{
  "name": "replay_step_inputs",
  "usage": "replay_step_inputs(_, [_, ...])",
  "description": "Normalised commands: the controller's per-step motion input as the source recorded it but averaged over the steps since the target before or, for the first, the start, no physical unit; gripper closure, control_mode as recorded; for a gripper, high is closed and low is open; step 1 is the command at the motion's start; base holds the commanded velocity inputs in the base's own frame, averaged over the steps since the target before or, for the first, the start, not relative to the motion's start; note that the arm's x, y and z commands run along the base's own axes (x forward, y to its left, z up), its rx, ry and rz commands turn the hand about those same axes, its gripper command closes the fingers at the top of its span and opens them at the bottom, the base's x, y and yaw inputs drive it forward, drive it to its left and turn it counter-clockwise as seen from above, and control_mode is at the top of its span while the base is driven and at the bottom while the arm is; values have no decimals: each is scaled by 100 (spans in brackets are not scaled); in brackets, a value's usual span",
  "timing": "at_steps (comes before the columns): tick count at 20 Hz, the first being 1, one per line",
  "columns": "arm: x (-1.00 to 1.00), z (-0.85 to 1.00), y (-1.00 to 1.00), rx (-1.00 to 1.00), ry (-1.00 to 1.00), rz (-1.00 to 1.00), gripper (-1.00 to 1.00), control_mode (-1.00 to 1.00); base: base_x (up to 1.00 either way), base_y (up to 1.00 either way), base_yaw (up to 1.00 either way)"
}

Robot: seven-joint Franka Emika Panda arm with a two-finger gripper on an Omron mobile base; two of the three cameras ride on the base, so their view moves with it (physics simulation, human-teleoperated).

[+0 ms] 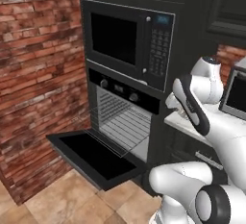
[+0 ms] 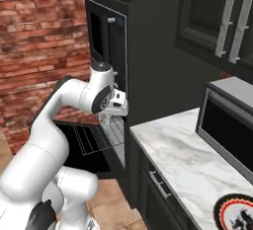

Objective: Place the fish on the rack of the oven, and slide the rack back inside. Close the oven door.

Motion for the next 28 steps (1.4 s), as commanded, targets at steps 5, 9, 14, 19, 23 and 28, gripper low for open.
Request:
replay_step_inputs(5, [0, 0, 0, 0, 0, 0, 100, 100, 33, 55, 21])
replay_step_inputs(9, [0, 0, 0, 0, 0, 0, 100, 100, 50, 27, 16])
replay_step_inputs(14, [0, 0, 0, 0, 0, 0, 100, 100, 33, 19, 14])
replay_step_inputs(19, [0, 0, 0, 0, 0, 0, 100, 100, 45, 5, 14])
replay_step_inputs(23, [0, 0, 0, 0, 0, 0, 100, 100, 45, 0, 12])
replay_step_inputs(28, [0, 0, 0, 0, 0, 0, 100, 100, 37, 1, 9])
